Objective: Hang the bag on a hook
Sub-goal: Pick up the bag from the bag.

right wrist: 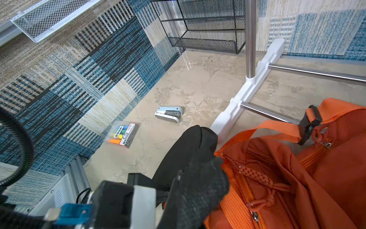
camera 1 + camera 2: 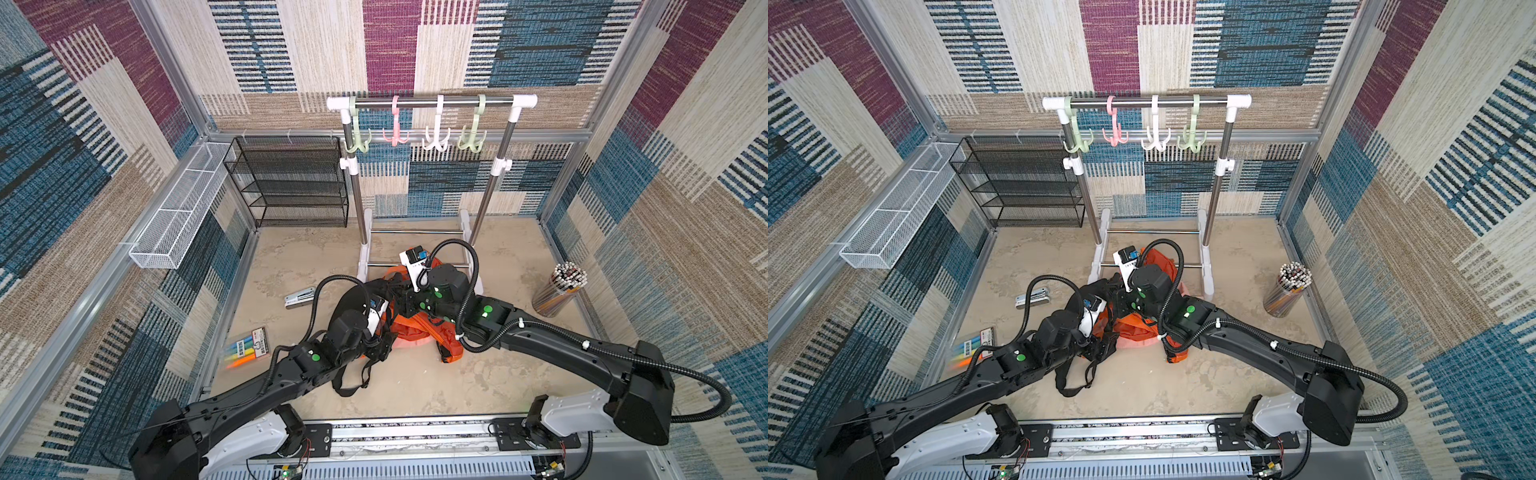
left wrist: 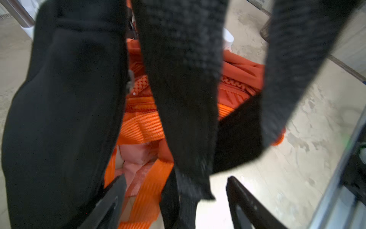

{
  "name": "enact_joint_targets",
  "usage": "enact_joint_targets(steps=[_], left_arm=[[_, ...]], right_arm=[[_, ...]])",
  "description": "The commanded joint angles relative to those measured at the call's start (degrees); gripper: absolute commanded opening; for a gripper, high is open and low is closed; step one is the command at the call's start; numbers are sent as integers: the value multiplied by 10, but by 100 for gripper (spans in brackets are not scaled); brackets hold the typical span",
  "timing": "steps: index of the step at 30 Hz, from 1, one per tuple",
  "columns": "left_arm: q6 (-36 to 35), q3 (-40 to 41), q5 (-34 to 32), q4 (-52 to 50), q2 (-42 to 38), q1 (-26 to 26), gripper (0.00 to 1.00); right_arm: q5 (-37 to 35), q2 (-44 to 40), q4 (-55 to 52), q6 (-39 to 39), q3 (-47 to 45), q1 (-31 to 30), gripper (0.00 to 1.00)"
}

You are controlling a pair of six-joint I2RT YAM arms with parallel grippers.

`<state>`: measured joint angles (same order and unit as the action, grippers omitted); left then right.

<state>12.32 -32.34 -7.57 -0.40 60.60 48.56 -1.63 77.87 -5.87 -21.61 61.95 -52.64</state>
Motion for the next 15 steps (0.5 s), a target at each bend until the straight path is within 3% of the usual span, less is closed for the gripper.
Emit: enact_joint_targets(steps=[1,3,5,7,8,9,10,15], left_arm=[[23,3,-85,127,32,3,84],[25,4,-99,162,54,3,83],[30,0,-87,188,74,3,72],[38,-6,-76,189,80,3,50],[39,-9,-69,180,69,3,34],[29,-8,-61,168,44,3,10],[21,-10,-65,146,19,3,0],[-26,-79,-94,-60,-138,-15,0]], right_arm=[[13,-10,10,-3,-2,0,0],[16,-16,12,-5,-6,0,0],[15,-22,14,-7,-7,0,0],[13,-24,15,-6,-5,0,0],[11,-23,13,-3,-3,1,0],[7,-21,9,-1,-1,2,0],[7,-21,8,-1,-3,5,0],[95,-40,59,-24,-52,60,0]])
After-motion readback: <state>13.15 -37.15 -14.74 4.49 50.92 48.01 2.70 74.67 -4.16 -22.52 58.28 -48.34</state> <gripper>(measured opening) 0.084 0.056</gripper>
